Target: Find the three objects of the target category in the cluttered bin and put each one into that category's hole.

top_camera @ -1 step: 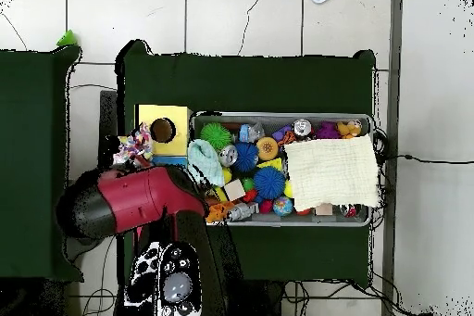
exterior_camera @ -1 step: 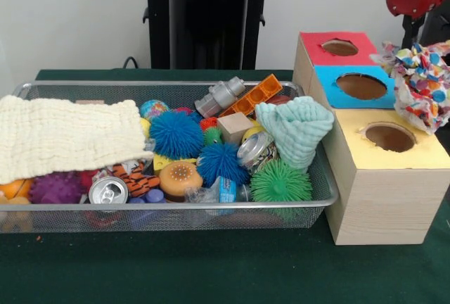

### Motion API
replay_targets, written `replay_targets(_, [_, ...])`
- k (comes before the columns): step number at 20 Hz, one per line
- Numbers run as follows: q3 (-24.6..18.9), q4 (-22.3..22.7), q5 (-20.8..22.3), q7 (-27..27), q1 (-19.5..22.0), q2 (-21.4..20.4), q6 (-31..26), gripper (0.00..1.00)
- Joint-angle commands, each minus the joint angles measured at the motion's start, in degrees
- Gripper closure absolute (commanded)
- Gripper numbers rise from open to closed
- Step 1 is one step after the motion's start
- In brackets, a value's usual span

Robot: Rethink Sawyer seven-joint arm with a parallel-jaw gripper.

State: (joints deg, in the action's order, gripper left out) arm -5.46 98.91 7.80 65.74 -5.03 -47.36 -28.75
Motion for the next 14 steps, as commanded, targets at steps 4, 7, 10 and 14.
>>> replay_targets(4, [0.5,4.4,-3.4,15.2,0.2,1.1,0.7,1.00])
replay_targets(7, [0.8,3.1,-3.1,14.6,-0.1,1.2,1.3,1.00])
replay_targets(10, [1.7,3.9,-1.5,13.6,0.5,-0.4,4.2,1.00])
replay_targets(14, [5.1,1.2,3.3,11.1,-0.1,-1.6,6.8,1.00])
